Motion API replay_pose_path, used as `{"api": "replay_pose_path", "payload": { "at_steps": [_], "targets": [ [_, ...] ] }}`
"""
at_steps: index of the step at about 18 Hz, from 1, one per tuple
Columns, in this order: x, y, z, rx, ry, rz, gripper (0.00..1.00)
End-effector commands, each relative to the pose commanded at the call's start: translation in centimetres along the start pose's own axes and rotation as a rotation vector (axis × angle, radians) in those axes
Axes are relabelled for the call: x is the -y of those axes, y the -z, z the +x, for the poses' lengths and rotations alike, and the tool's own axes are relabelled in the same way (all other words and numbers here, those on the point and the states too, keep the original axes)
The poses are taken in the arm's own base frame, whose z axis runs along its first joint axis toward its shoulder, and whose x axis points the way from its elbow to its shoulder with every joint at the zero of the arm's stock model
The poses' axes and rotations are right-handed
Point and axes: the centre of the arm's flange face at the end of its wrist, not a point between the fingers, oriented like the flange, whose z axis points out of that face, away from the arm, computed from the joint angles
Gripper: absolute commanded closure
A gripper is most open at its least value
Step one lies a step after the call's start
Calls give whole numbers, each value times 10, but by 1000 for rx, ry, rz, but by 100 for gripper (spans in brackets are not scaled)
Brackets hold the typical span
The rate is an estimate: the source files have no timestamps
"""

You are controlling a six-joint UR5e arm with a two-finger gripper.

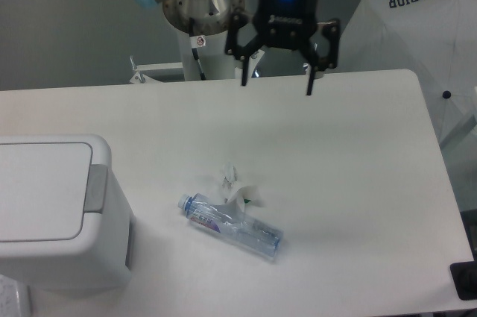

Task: Open the trash can
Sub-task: 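Move the open gripper over the table toward the white trash bin, then lower the gripper onto the edge of the trash bin lid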

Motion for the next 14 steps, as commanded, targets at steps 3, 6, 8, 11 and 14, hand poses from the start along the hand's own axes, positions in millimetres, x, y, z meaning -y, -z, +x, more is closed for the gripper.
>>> {"api": "replay_pose_path", "payload": {
  "at_steps": [3, 6, 8, 11, 14],
  "targets": [
    [17, -23, 29, -22, 81, 22, 0],
    [33, -43, 52, -35, 165, 67, 0],
    [40, -54, 64, -47, 207, 77, 0],
    [43, -71, 80, -69, 220, 54, 0],
    [45, -84, 94, -89, 263, 37, 0]
  ]
}}
